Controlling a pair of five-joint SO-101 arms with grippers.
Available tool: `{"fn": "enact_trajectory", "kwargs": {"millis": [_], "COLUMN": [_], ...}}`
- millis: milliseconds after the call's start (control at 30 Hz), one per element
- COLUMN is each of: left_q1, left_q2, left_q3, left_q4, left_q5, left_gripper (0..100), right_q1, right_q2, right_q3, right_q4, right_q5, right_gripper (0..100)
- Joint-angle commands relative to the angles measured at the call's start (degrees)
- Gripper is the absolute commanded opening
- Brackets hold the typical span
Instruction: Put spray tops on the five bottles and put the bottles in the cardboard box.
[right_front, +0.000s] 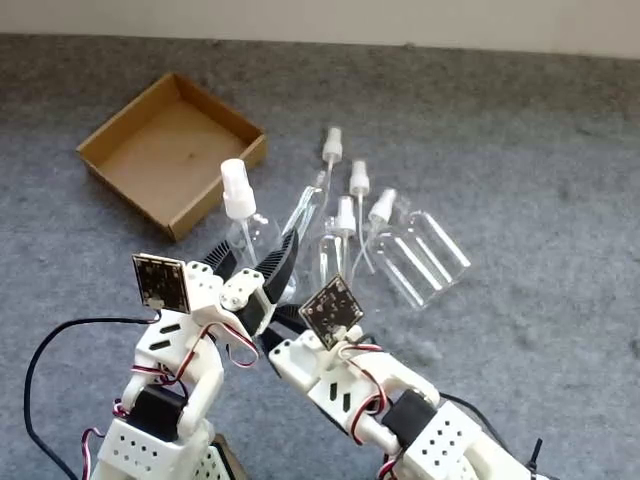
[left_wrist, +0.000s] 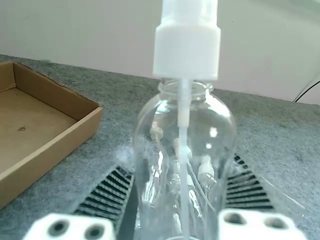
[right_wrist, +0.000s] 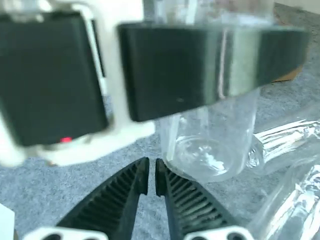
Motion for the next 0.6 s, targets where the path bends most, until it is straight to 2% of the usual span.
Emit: {"fn": "enact_trajectory", "kwargs": {"millis": [0,233,300,433,567], "left_q1": [0.92,1.19,2.51,5.85,7.52], "left_q2": [-0.48,-0.48,-0.48,-0.48,-0.48], "left_q3": [1.19,1.19,1.19,1.19,1.19], "left_q4": [-0.97,2.46,3.69,4.22,5.89], "left_q5": [0.53,0.35,0.09,-5.80,-8.79], "left_gripper": [7,7,7,7,7], "right_q1": [-1.80,-1.27,-1.36,-1.36,-1.27], "right_q2": [-0.92,-0.92,-0.92,-0.92,-0.92], "right_q3": [-0.75,0.22,0.22,0.40,0.66], "right_q4": [-1.36,0.22,1.98,4.09,4.00], "right_q5": [0.62,0.79,3.43,10.02,10.29], "right_gripper": [2.2,2.2,2.2,2.2,2.2]}}
